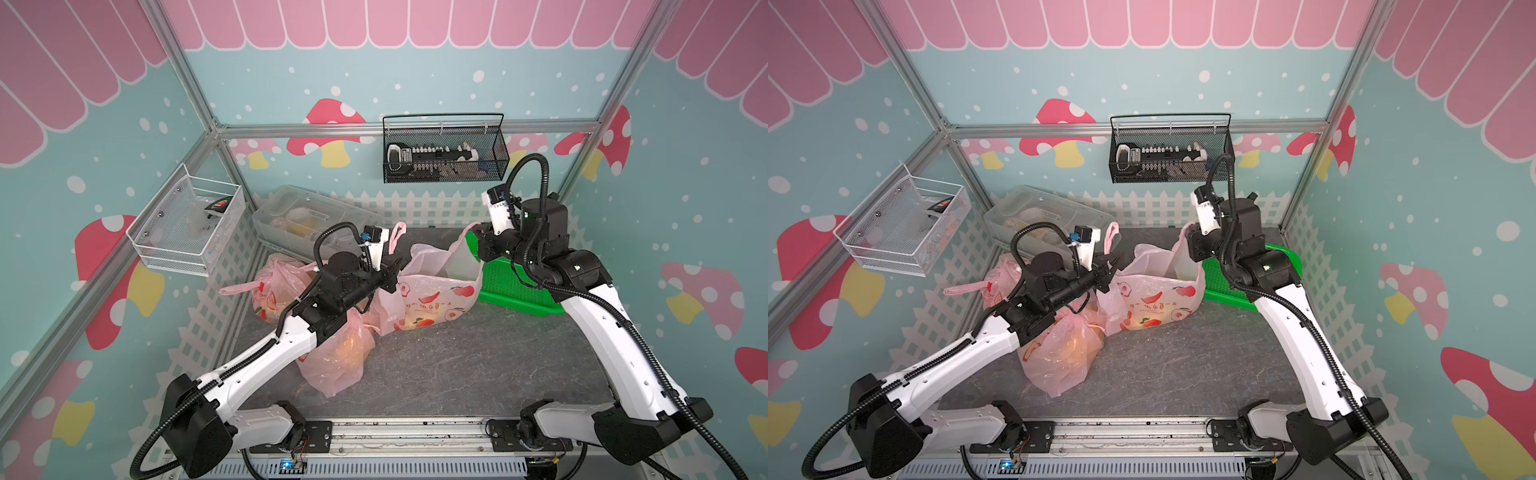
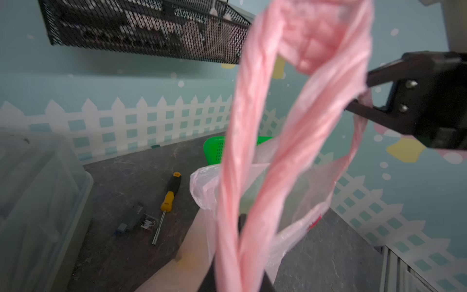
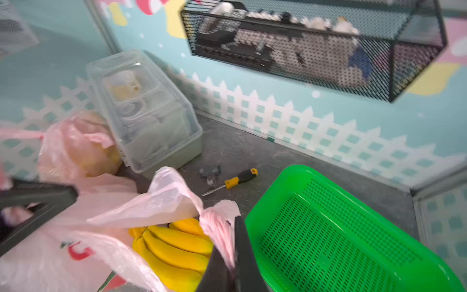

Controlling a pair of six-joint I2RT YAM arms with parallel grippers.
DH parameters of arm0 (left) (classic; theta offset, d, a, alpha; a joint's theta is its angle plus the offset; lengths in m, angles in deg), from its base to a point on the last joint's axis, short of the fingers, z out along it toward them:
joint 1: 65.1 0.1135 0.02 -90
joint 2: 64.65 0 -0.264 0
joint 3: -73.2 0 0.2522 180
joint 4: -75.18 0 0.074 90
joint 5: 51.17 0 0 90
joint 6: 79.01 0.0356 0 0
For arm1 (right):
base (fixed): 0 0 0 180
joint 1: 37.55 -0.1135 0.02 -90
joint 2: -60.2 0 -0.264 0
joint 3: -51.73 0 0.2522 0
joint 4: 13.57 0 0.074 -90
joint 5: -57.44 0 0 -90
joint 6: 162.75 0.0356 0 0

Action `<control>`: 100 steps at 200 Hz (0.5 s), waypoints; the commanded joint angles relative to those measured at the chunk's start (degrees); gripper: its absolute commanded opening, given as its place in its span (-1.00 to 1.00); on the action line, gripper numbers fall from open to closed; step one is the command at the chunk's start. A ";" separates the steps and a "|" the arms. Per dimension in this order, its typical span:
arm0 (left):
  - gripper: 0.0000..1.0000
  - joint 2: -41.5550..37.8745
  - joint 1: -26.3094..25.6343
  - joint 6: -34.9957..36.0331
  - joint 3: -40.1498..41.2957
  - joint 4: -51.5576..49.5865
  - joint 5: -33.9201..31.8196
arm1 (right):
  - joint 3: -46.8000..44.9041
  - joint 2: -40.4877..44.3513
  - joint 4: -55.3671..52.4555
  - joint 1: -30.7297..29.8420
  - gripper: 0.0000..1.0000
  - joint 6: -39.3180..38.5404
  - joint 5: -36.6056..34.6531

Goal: Place the banana into a plastic bag & tie a knot
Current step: Adjust the plastic bag at the center of the board.

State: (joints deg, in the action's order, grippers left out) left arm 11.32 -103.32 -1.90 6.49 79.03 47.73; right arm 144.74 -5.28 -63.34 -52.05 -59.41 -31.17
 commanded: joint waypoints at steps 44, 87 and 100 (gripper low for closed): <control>-1.00 -1.49 0.68 -0.05 1.10 -0.28 1.47 | 1.65 -6.78 5.35 6.94 0.02 2.34 3.91; -1.00 -1.45 1.01 0.01 0.69 -1.07 2.06 | 4.41 -11.26 9.93 7.85 -0.27 3.56 10.88; -1.00 -1.76 1.02 -0.12 0.57 -1.43 2.09 | 5.41 -11.97 9.80 7.82 -0.48 2.91 10.11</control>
State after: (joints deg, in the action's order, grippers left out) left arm 11.19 -102.97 -1.90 7.02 78.40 48.78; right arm 146.90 -16.60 -56.74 -44.34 -55.62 -23.50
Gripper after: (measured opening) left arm 0.049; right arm 0.347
